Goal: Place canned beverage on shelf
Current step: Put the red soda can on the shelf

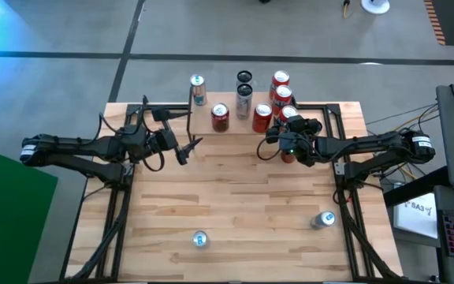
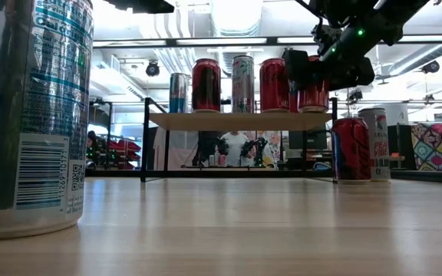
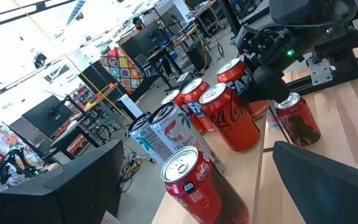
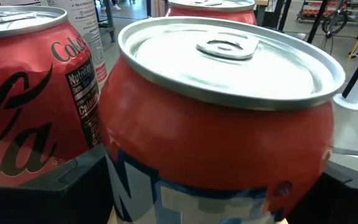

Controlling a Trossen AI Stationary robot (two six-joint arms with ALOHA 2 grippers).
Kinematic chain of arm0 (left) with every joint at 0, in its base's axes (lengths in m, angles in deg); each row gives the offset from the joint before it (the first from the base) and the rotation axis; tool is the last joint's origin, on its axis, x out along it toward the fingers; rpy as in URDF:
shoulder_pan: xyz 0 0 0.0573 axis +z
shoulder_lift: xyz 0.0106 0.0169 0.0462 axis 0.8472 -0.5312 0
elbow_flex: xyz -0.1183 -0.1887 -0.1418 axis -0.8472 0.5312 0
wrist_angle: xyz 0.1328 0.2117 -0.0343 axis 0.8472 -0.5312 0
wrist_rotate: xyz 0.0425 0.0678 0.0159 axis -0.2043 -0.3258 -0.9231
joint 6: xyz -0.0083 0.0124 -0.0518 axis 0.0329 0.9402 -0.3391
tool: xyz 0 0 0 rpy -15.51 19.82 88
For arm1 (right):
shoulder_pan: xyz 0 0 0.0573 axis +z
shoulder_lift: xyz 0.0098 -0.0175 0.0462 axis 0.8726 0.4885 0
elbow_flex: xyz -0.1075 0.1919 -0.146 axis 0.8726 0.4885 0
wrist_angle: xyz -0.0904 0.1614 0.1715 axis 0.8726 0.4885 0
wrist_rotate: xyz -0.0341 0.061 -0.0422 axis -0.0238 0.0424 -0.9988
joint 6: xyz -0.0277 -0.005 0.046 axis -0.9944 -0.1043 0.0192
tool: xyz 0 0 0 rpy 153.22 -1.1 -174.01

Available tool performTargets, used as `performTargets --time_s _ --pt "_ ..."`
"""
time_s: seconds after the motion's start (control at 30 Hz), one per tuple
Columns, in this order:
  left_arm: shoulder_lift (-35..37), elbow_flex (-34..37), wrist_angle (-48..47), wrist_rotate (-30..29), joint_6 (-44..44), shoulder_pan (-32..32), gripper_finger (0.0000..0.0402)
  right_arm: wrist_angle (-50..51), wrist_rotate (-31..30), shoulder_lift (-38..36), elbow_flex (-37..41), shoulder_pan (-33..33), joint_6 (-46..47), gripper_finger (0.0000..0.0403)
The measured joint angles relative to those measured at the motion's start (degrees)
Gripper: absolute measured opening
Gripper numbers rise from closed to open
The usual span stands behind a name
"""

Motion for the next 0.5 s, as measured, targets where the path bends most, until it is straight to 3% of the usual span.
performTargets --time_s 0.5 --pt "-0.02 0.00 -0.08 0.00 -1.22 0.01 0.0398 0.02 1.12 0.00 0.02 0.00 -0.12 0.0361"
